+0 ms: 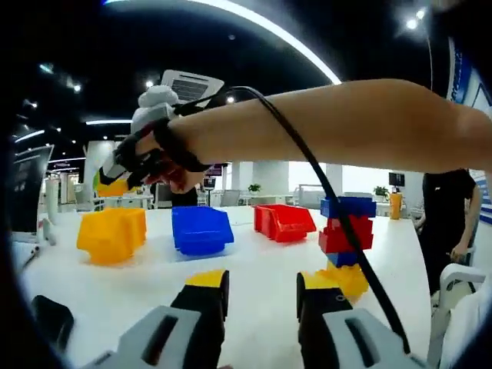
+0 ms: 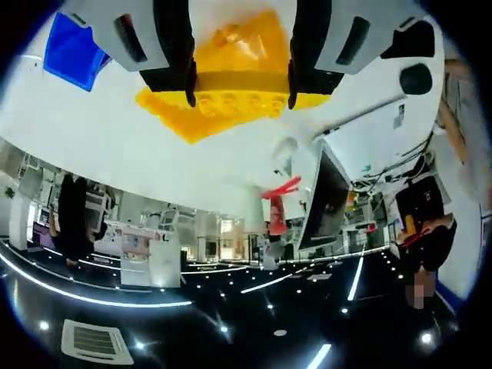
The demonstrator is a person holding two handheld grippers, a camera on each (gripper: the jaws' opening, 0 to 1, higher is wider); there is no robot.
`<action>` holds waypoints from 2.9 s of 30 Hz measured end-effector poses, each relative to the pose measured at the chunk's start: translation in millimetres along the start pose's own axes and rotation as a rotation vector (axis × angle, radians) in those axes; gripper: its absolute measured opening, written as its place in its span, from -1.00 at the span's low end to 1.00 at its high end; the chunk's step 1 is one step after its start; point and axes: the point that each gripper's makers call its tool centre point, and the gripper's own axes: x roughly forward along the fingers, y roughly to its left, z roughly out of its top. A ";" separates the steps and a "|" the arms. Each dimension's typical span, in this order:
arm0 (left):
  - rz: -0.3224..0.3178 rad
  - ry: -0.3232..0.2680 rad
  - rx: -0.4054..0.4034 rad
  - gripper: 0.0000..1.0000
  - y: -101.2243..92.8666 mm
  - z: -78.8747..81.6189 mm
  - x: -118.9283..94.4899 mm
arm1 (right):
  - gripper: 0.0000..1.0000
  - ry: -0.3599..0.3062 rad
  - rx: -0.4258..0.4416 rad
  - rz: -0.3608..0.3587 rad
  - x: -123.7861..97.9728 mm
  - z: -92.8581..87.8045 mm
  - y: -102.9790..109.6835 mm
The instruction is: Take apart the toy blocks one by one and place each separated block into its matching bin, sorting the blocks by their type until all the connected pieces are disassembled and separated into the correct bins
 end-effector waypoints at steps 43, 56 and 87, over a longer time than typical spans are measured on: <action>-0.099 -0.039 -0.035 -0.17 -33.1 28.0 10.0 | 0.10 -0.328 0.131 0.022 -393.0 -91.4 -23.0; -0.183 -0.039 -0.064 -0.12 -56.0 30.3 8.1 | 0.15 -0.295 0.106 -0.036 -435.5 -172.0 -12.6; -0.258 0.015 -0.015 -0.03 -97.7 11.6 40.9 | -0.16 -0.209 0.049 0.046 -364.8 -166.8 16.0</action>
